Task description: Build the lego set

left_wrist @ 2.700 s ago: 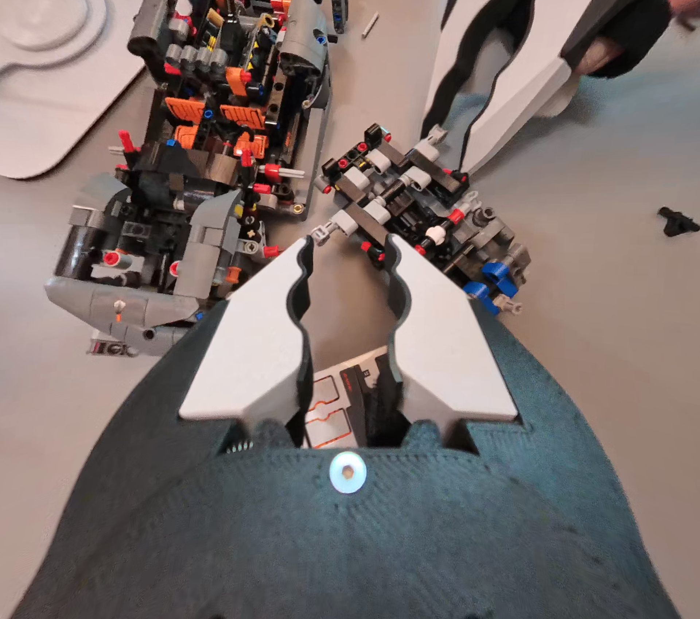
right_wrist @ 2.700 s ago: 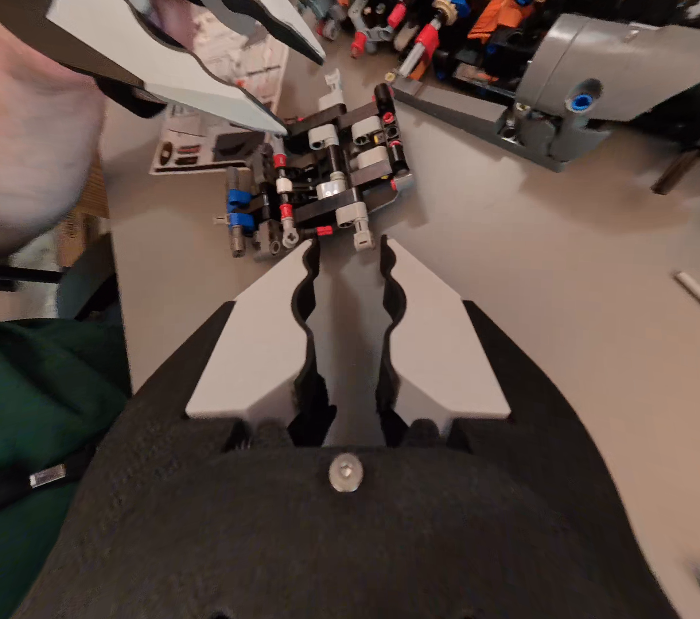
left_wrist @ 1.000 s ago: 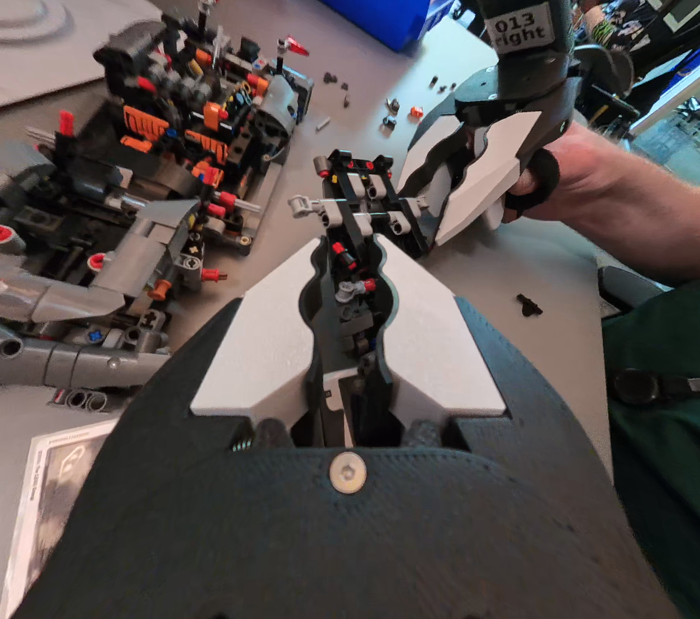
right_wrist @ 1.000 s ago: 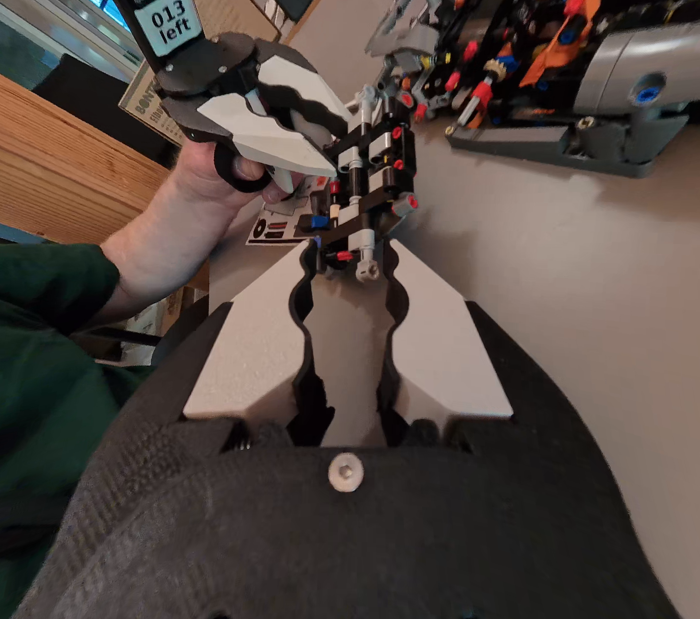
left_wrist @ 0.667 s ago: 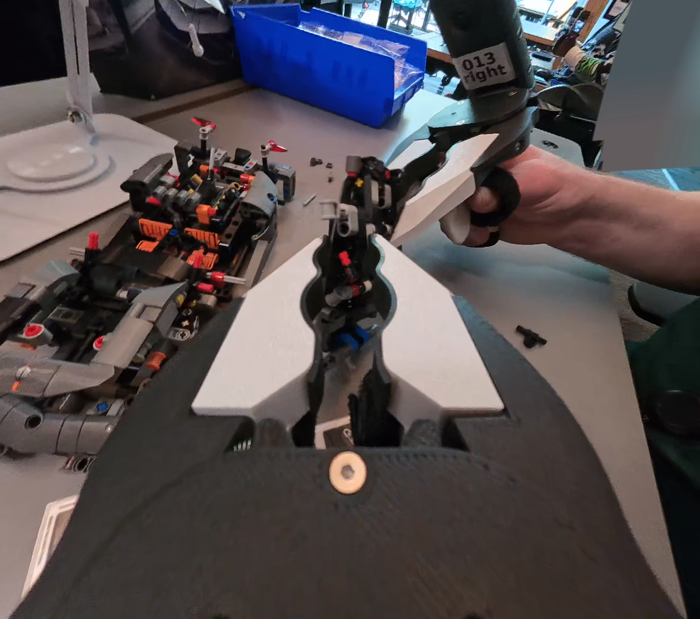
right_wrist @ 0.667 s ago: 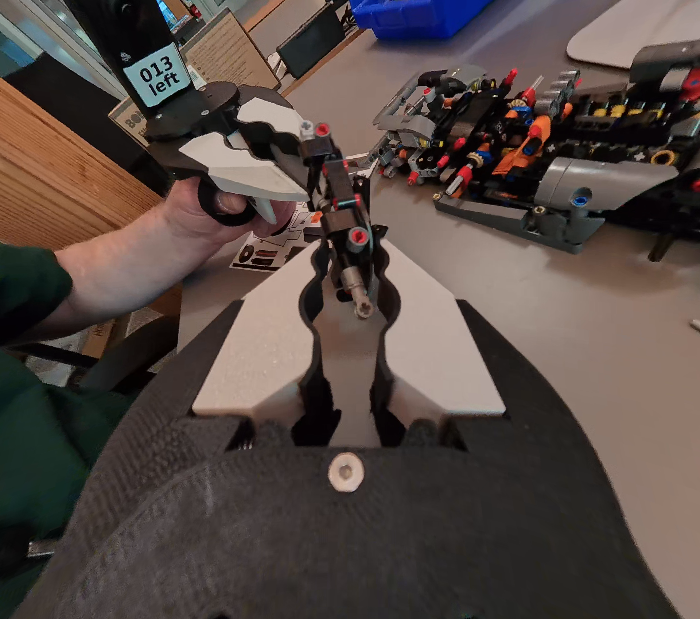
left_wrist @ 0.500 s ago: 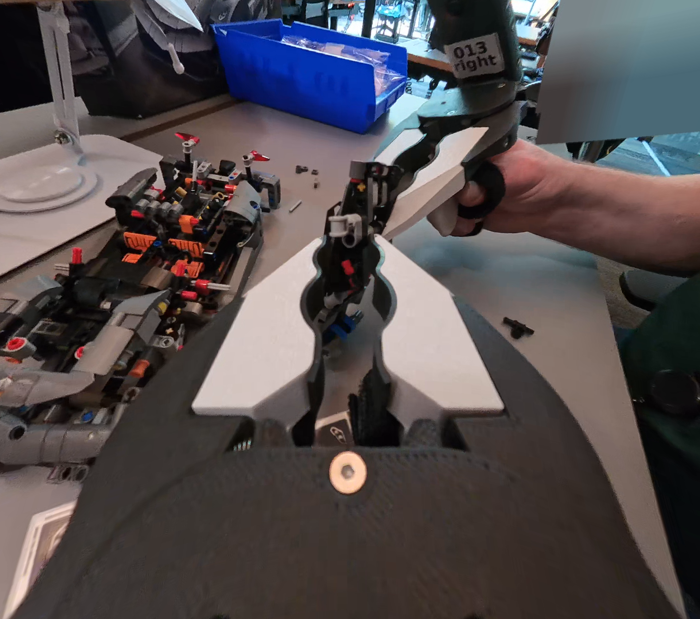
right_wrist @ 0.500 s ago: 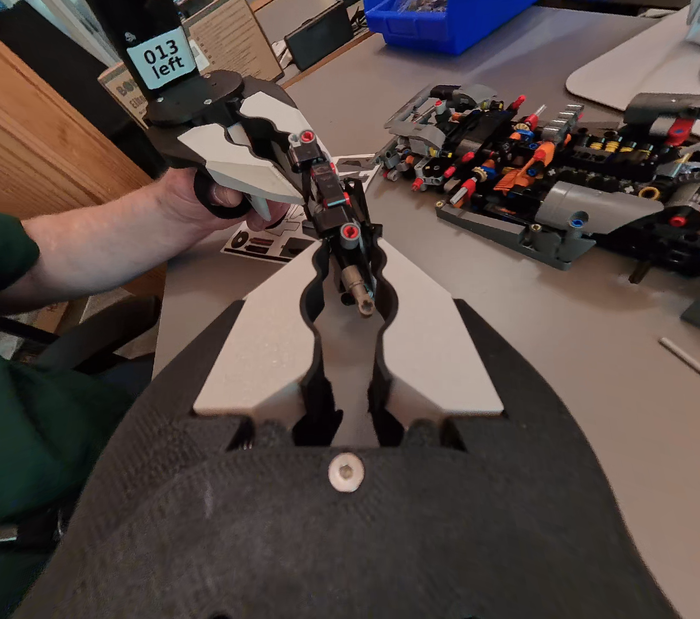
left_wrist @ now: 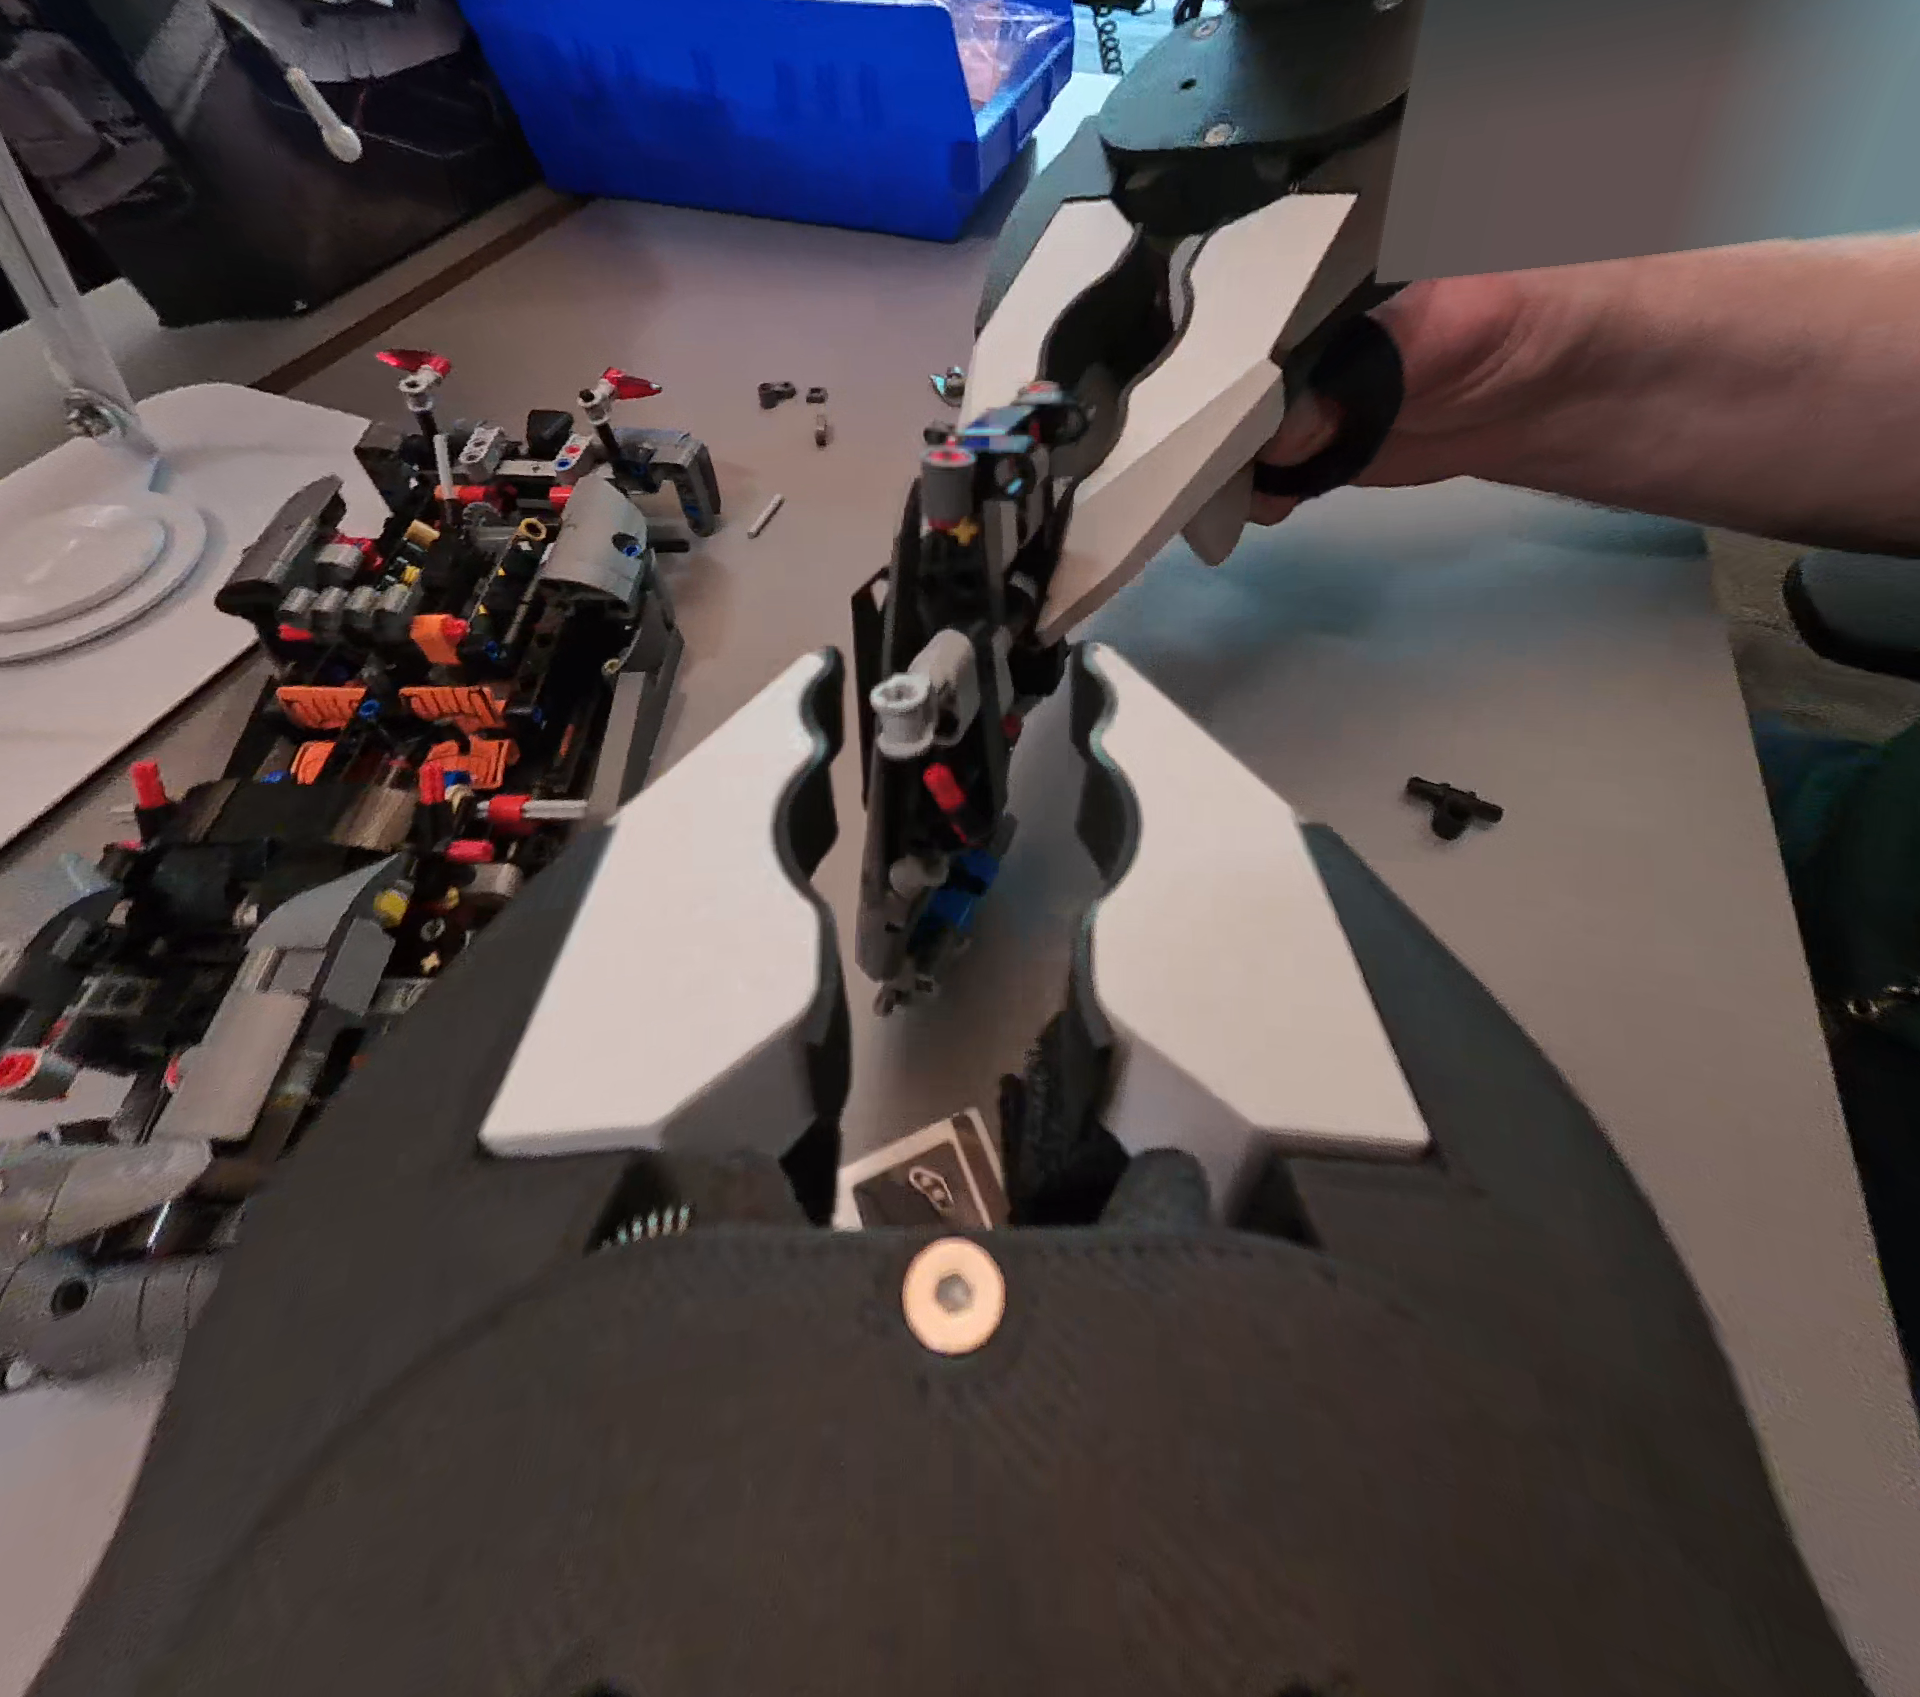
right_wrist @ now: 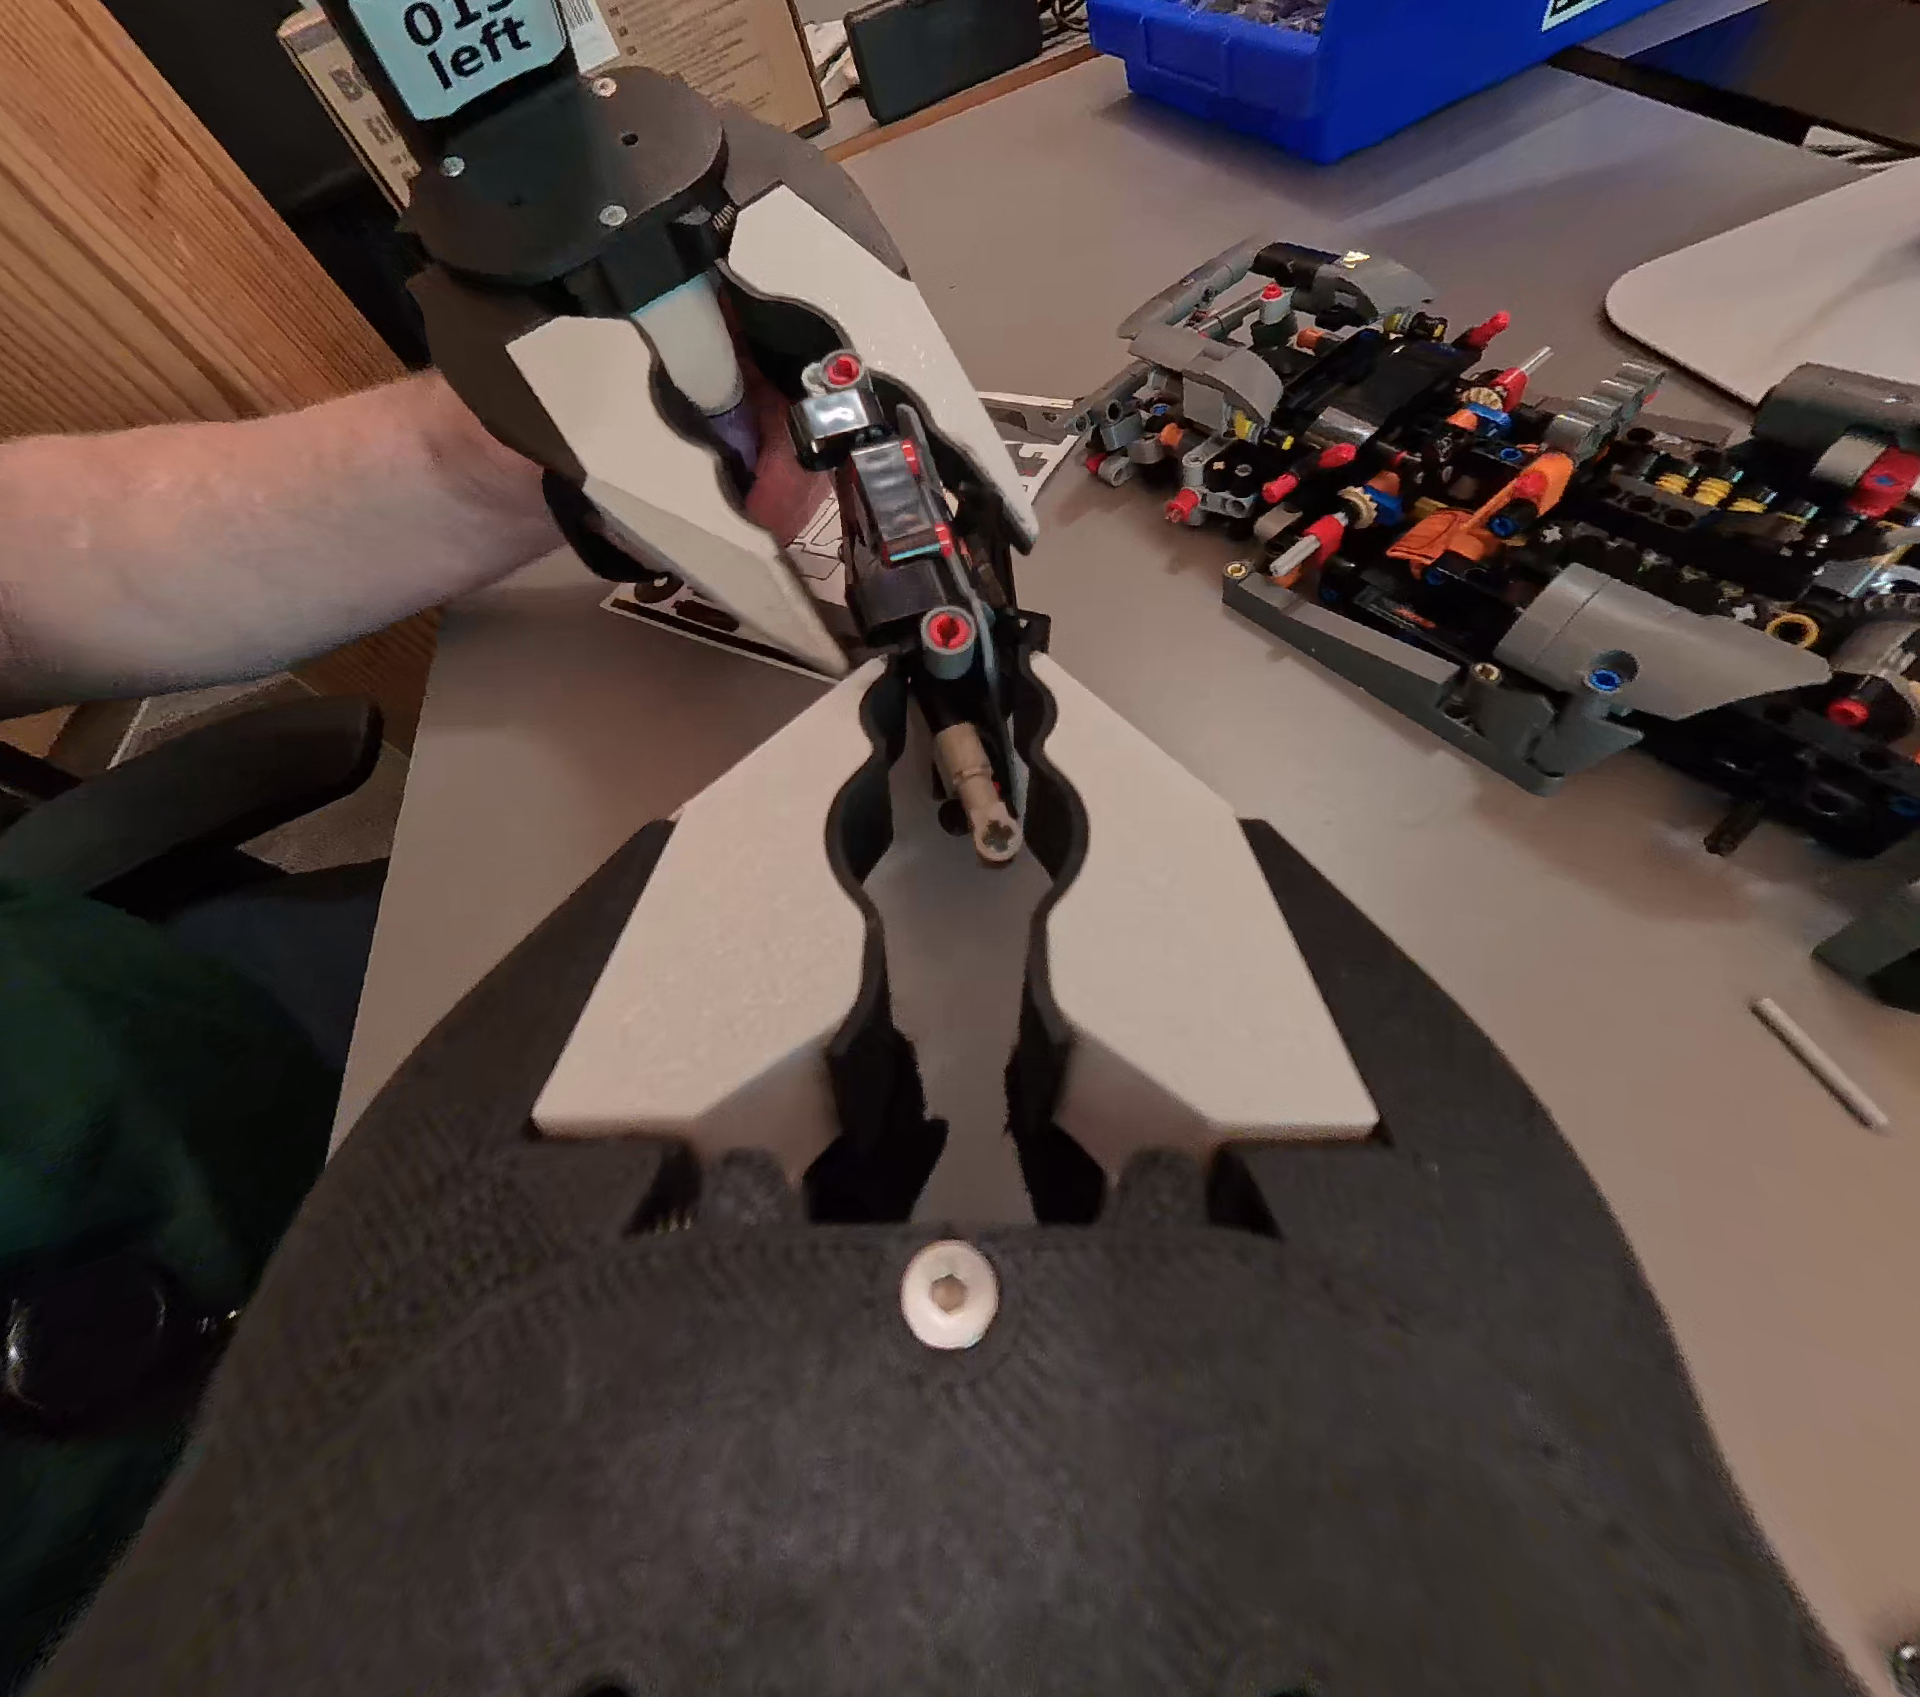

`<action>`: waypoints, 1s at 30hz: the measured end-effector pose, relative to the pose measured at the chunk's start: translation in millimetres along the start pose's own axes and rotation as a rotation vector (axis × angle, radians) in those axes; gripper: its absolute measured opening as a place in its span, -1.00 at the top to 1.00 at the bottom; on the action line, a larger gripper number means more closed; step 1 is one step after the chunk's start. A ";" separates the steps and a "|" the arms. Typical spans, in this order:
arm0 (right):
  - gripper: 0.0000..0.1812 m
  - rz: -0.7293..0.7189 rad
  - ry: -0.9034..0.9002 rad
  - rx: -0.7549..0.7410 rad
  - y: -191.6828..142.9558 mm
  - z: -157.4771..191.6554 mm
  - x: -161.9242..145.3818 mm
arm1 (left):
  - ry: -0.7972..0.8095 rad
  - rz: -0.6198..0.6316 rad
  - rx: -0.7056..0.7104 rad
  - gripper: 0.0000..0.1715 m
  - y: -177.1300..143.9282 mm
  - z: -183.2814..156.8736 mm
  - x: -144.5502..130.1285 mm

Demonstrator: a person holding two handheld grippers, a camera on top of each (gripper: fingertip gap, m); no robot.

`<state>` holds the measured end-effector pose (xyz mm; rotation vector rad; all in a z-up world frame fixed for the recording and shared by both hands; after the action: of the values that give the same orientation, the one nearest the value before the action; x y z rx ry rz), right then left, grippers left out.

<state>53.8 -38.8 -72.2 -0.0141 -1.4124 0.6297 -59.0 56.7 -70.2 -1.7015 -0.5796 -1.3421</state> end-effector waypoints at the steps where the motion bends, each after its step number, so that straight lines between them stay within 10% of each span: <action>1: 0.80 0.001 -0.006 0.008 0.1 1.0 0.4 | 0.008 -0.015 -0.001 0.60 0.3 0.5 1.9; 30: 0.74 -0.008 -0.019 -0.014 -3.5 -22.0 9.2 | -0.048 -0.055 0.034 0.69 3.9 21.7 5.6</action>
<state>75.6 -30.1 -66.6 -0.0136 -1.4344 0.6145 -42.5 72.1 -67.2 -1.7049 -0.6781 -1.3256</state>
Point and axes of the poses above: each gripper's, where its closed fingertips meet, y out along the fingers, x out of its top, z = x × y across the jaws, the point moved 8 cm from there along -y, back along the fingers, and after that the axes turned 9 degrees about -x, right-handed, at the moved point
